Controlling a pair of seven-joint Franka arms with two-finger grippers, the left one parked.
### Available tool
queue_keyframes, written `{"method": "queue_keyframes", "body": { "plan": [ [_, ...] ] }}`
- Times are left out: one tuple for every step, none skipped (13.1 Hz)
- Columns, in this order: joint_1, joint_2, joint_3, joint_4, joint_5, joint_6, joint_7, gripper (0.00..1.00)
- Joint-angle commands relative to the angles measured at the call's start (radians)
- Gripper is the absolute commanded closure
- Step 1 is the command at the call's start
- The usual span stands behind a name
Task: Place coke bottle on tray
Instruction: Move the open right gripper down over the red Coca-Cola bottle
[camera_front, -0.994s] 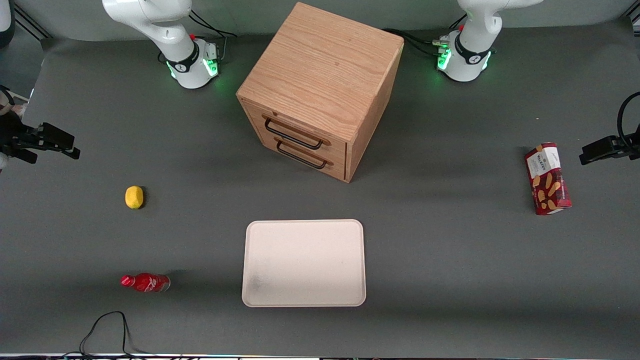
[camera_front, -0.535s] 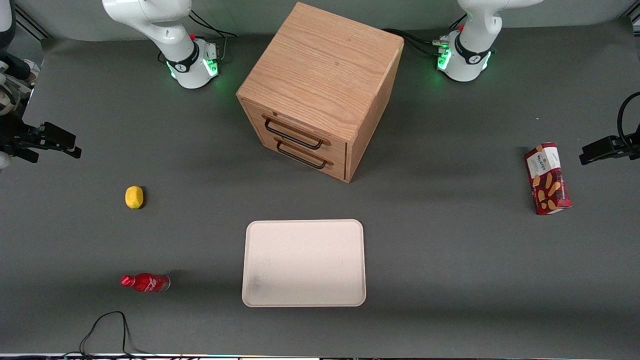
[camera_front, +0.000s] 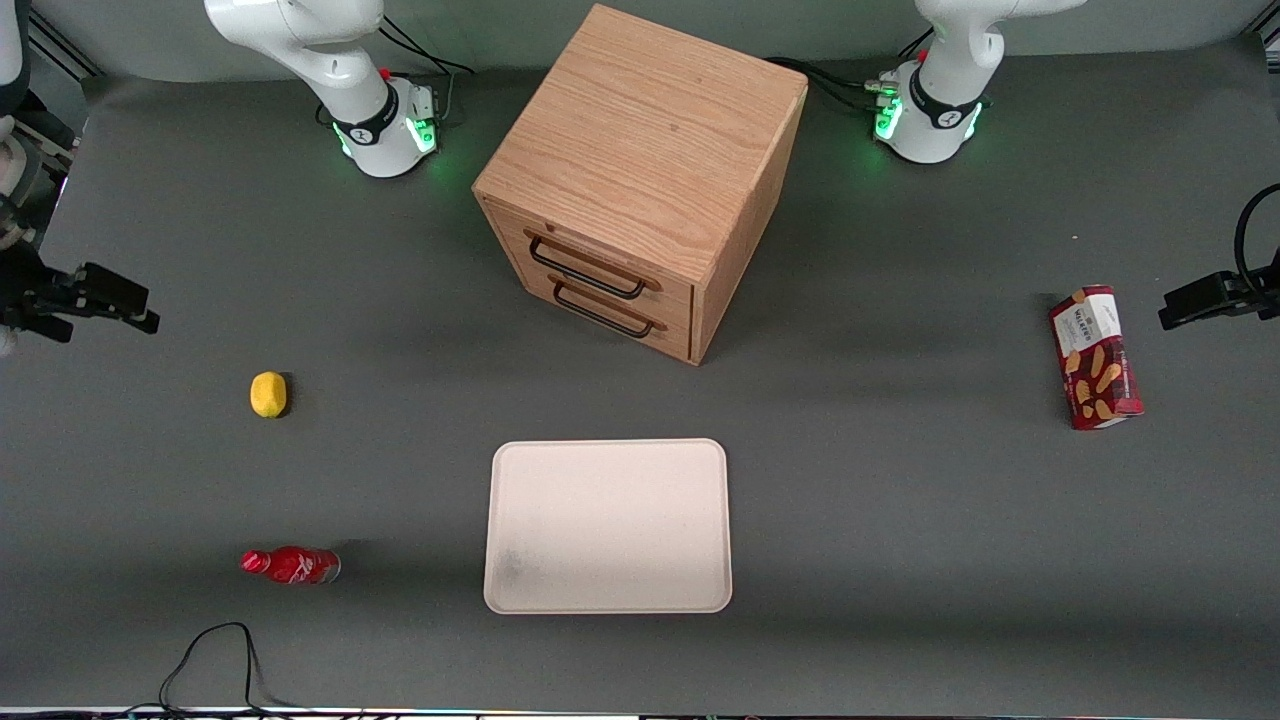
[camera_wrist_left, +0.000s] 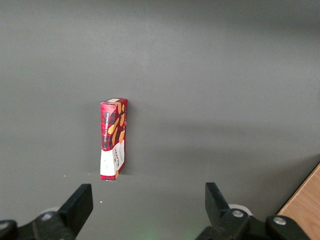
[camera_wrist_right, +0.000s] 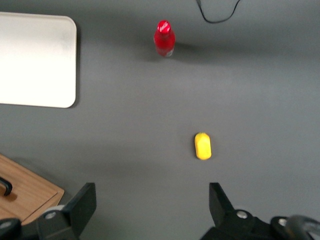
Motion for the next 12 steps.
{"method": "queue_keyframes", "body": {
  "plan": [
    [0.000, 0.154, -0.011, 0.211, -0.009, -0.083, -0.023, 0.00],
    [0.000, 0.215, -0.011, 0.303, -0.009, -0.104, -0.023, 0.00],
    [-0.001, 0.277, -0.009, 0.391, -0.008, -0.132, -0.023, 0.00],
    [-0.007, 0.326, -0.008, 0.461, 0.005, -0.146, -0.028, 0.00],
    [-0.018, 0.364, -0.008, 0.514, 0.017, -0.143, -0.052, 0.00],
    [-0.036, 0.407, -0.003, 0.554, 0.022, -0.134, -0.084, 0.00],
    [-0.049, 0.449, 0.009, 0.601, 0.022, -0.131, -0.089, 0.00],
    [-0.067, 0.479, 0.034, 0.641, 0.022, -0.128, -0.089, 0.00],
    [-0.094, 0.490, 0.066, 0.648, 0.022, -0.114, -0.089, 0.00],
    [-0.116, 0.495, 0.095, 0.648, 0.020, -0.100, -0.091, 0.00],
    [-0.119, 0.504, 0.100, 0.648, 0.020, -0.094, -0.092, 0.00],
    [-0.119, 0.510, 0.101, 0.648, 0.020, -0.088, -0.092, 0.00]
  ]
}}
